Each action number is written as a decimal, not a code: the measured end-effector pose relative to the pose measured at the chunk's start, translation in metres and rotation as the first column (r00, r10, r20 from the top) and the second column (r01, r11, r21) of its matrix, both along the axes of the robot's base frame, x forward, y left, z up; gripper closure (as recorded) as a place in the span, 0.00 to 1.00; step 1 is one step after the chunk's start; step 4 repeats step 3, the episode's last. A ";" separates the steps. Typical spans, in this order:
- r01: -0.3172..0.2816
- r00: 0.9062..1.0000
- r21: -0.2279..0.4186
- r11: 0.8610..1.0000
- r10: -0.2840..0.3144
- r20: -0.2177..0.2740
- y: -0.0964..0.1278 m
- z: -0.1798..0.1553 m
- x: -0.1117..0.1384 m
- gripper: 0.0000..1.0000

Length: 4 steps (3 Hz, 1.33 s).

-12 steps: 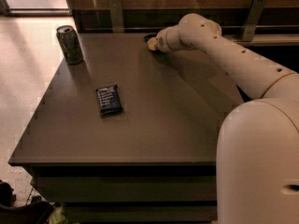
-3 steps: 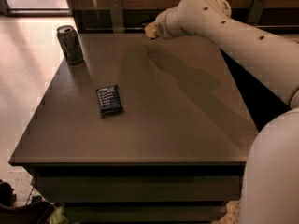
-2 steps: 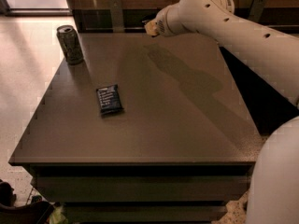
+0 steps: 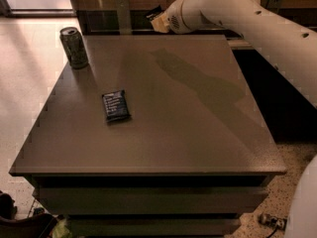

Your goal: Pick rxbar chocolate

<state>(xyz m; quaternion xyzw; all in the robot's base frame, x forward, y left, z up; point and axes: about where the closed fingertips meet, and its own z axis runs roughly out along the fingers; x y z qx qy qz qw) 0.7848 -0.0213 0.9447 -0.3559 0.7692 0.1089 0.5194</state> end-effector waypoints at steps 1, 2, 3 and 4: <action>-0.068 0.996 -0.026 0.997 0.069 0.049 0.002 0.015 -0.014 1.00; -0.109 0.990 -0.061 0.992 0.114 0.085 0.002 0.026 -0.028 1.00; -0.138 0.983 -0.102 0.985 0.149 0.110 0.002 0.036 -0.044 1.00; -0.138 0.983 -0.102 0.985 0.149 0.110 0.002 0.036 -0.044 1.00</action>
Offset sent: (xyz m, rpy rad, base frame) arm -0.0485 -0.0016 0.0445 -0.1047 -0.1445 0.1599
